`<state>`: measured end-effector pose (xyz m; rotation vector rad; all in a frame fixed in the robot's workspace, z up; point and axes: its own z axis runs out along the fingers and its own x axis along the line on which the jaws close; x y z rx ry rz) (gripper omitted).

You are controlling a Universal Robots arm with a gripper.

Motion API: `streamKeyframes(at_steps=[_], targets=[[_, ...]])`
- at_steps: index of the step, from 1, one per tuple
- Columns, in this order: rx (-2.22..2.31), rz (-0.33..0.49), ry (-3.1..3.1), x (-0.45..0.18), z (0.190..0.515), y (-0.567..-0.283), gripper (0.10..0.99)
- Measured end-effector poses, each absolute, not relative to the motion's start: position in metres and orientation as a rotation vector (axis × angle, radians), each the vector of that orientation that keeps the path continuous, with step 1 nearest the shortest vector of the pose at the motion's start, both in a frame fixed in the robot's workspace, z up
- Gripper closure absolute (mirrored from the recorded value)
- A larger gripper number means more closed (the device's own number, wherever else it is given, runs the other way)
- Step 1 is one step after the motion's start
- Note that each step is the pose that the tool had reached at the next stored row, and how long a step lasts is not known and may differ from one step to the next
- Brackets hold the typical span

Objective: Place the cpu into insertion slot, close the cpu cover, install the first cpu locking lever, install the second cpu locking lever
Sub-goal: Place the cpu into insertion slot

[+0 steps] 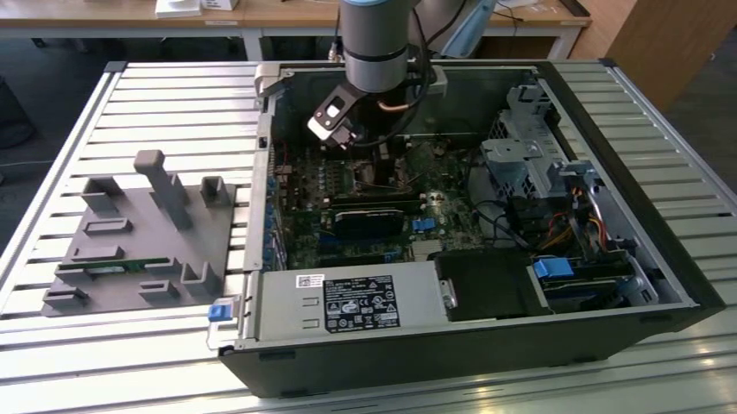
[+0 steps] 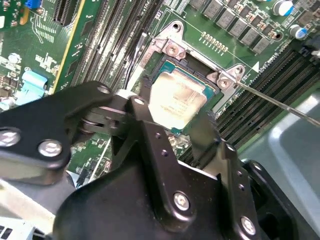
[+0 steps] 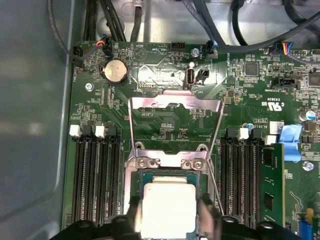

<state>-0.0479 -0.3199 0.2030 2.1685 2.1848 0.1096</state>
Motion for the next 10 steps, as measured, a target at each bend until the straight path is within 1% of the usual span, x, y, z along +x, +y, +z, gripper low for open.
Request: streamKeyframes(at_steps=[1, 3, 4, 6, 7, 9, 10], targets=[[2.169, 0.108, 2.185, -0.0477, 0.2038, -0.3199, 0.482], [2.171, 0.105, 2.187, -0.0471, 0.2048, -0.3199, 0.612], [2.172, 0.102, 2.188, -0.0467, 0.2053, -0.3199, 0.612], [2.175, 0.097, 2.190, -0.0460, 0.2067, -0.3199, 0.729], [2.177, 0.094, 2.192, -0.0455, 0.2074, -0.3199, 0.729], [2.180, 0.088, 2.195, -0.0445, 0.2088, -0.3199, 0.847], [2.181, 0.086, 2.196, -0.0442, 0.2093, -0.3199, 0.847]])
